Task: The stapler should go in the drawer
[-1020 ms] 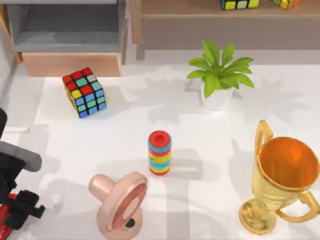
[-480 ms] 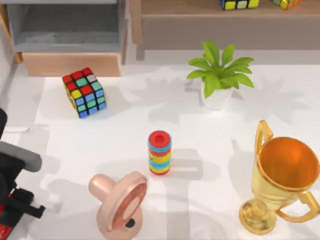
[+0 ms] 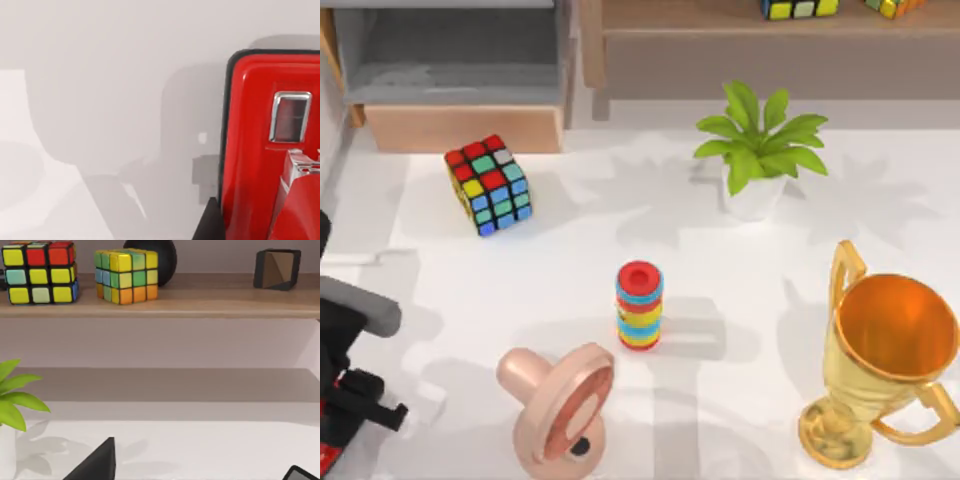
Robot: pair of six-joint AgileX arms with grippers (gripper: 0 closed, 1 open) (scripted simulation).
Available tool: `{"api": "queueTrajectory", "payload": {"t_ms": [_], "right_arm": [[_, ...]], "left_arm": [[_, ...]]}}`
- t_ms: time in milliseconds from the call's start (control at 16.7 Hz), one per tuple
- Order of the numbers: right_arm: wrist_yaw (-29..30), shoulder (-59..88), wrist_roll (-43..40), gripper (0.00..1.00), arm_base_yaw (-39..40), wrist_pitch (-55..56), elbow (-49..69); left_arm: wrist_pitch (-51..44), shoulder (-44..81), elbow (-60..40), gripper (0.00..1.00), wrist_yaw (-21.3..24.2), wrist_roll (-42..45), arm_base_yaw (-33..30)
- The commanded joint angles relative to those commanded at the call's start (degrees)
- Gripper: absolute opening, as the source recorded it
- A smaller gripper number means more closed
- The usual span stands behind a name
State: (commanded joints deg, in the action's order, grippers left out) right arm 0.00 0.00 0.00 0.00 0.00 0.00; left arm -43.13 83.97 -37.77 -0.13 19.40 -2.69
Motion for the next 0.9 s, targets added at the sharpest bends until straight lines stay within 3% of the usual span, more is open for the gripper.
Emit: {"api": "queueTrajectory", "payload": {"t_ms": [240,600,900], "right_arm": [[0.0,0.0,0.0,1.00,0.0,0.0,0.0],[0.0,0.0,0.0,1.00,0.0,0.0,0.0],[0.0,0.0,0.0,1.00,0.0,0.0,0.0]], "left_arm": [[-5.9,-2.6,-2.5,0.00,0.0,-0.1,0.0],[-6.2,-2.5,-3.2,0.00,0.1,0.0,0.2],[-8.6,0.7,-15.0,0.00,2.2,0.6,3.6]]}}
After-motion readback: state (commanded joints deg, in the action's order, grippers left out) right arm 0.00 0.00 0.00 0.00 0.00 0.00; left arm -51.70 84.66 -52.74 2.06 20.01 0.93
